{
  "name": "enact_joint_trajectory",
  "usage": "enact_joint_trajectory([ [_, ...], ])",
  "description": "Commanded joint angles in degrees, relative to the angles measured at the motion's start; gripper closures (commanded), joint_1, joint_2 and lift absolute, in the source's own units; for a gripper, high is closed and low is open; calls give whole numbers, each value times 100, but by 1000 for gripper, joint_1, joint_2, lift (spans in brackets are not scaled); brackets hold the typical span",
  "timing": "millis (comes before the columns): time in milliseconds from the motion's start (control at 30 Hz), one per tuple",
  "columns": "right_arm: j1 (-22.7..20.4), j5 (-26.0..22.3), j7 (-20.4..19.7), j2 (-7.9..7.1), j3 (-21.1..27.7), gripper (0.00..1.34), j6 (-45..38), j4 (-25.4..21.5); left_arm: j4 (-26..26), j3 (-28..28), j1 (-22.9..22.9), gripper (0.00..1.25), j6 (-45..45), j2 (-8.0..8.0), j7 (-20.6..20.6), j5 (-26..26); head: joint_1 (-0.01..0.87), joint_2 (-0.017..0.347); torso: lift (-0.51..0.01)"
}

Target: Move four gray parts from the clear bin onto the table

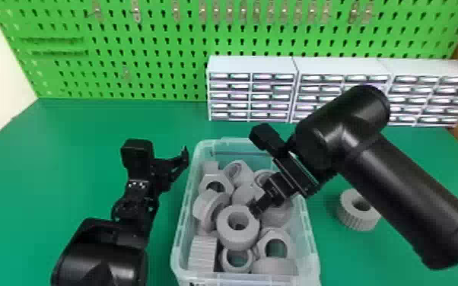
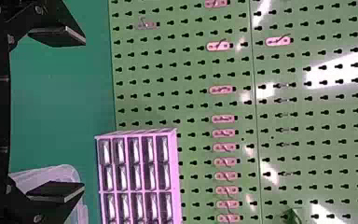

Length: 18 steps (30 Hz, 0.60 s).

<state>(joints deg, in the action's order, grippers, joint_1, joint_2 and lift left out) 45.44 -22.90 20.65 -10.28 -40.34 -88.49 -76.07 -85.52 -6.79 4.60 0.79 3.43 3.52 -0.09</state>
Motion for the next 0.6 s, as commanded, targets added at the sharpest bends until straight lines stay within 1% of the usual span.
enact_joint_trajectory([
  [0,9,-12,0,0,-27,358,7,30,0,2,14,180,0,0,0,0,693,72,-52],
  [200,9,-30,0,0,-53,361,7,83,0,2,14,180,-9,9,0,0,693,72,-52],
  [300,9,-48,0,0,-62,403,7,118,0,11,14,180,-9,9,0,0,693,72,-52],
  [367,9,-65,0,0,-62,496,7,136,0,11,14,180,-9,9,0,0,693,72,-52],
  [433,17,-74,0,0,-62,621,7,154,0,19,14,180,-9,9,0,0,693,72,-52],
  [567,35,-65,0,9,-88,771,7,162,0,19,23,180,-9,9,0,0,693,72,-52],
])
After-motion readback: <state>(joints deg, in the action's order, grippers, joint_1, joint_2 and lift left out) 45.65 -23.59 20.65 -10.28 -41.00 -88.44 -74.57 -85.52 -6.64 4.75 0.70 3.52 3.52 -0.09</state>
